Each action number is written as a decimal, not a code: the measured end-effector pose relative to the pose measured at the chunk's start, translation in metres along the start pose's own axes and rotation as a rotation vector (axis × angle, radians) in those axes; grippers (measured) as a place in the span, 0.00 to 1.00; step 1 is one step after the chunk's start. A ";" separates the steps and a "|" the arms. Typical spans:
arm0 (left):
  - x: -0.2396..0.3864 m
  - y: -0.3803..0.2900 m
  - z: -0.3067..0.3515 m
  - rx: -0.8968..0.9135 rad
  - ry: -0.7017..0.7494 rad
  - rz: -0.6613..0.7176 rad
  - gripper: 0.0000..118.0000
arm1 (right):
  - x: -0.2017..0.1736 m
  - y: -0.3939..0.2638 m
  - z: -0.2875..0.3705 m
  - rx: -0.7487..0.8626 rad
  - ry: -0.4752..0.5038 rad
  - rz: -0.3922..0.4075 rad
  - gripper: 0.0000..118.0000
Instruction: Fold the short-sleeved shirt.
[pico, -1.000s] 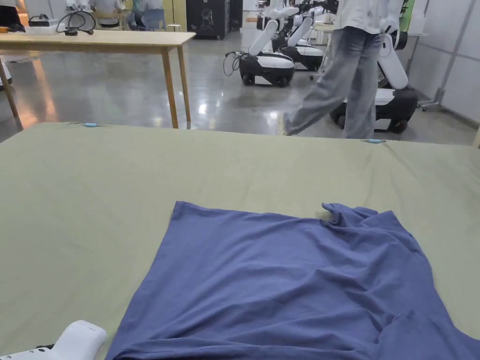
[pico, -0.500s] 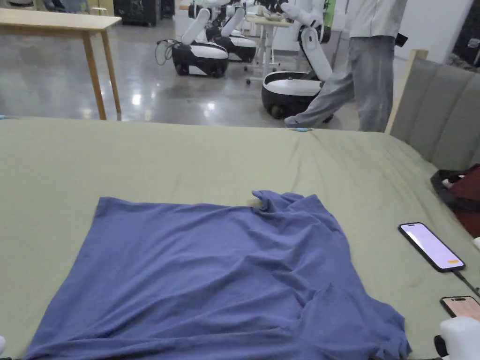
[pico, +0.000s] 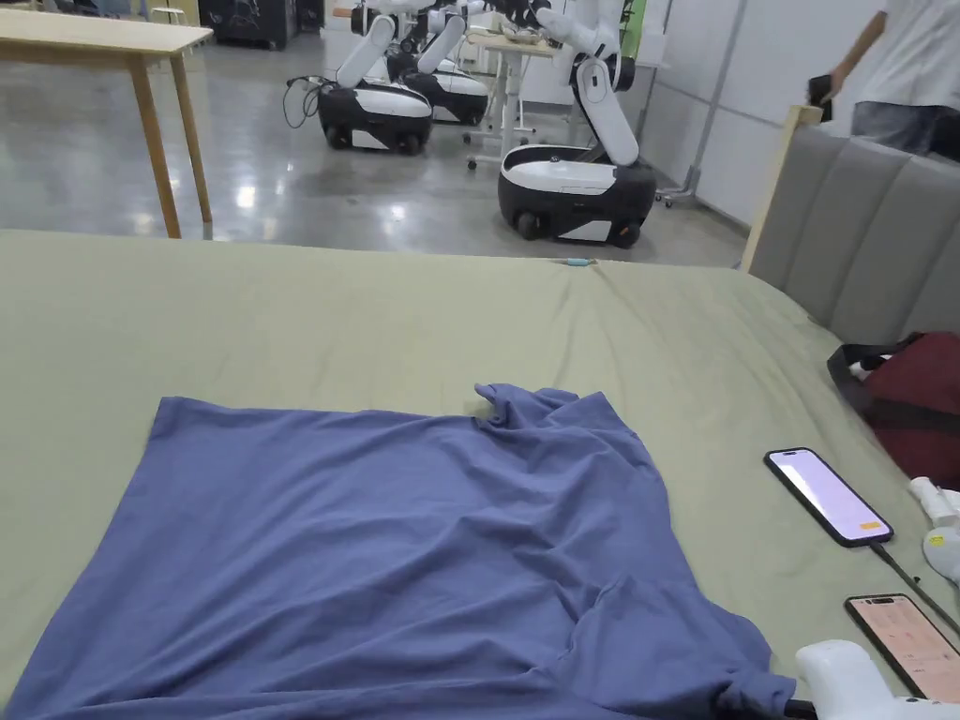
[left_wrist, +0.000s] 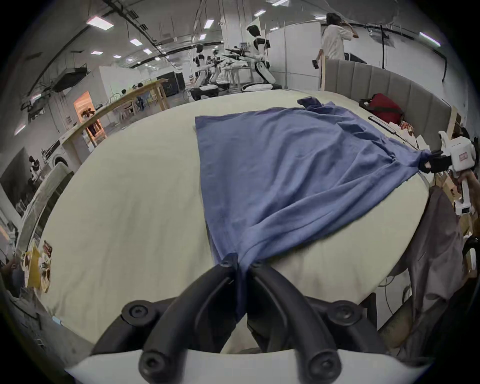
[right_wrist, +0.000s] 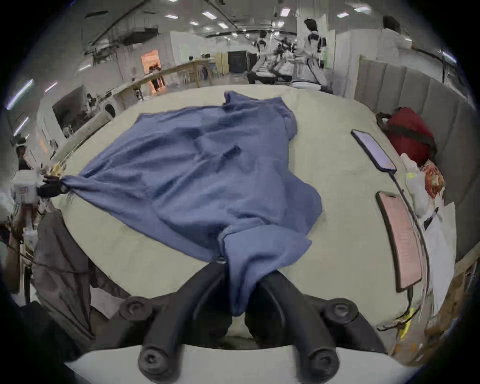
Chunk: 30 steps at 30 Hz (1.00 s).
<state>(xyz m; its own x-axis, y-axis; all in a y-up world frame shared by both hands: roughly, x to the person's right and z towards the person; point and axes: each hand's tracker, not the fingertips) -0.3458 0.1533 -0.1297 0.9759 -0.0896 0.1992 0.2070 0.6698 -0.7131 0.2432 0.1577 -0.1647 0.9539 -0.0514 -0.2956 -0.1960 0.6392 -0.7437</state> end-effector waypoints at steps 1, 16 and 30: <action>0.000 0.001 0.001 0.000 -0.003 -0.001 0.02 | -0.003 0.000 0.003 0.027 -0.020 0.033 0.06; -0.047 0.166 -0.036 0.155 -0.030 0.088 0.02 | 0.024 0.151 -0.024 0.234 -0.022 -0.030 0.06; -0.039 0.181 -0.178 -0.091 0.046 0.062 0.02 | 0.042 0.203 -0.182 0.006 -0.135 -0.019 0.08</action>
<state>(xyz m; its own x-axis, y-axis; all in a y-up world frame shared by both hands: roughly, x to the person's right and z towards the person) -0.3343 0.1468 -0.3860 0.9887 -0.0855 0.1234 0.1500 0.6059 -0.7813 0.2022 0.1461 -0.4373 0.9794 0.0397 -0.1977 -0.1764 0.6440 -0.7444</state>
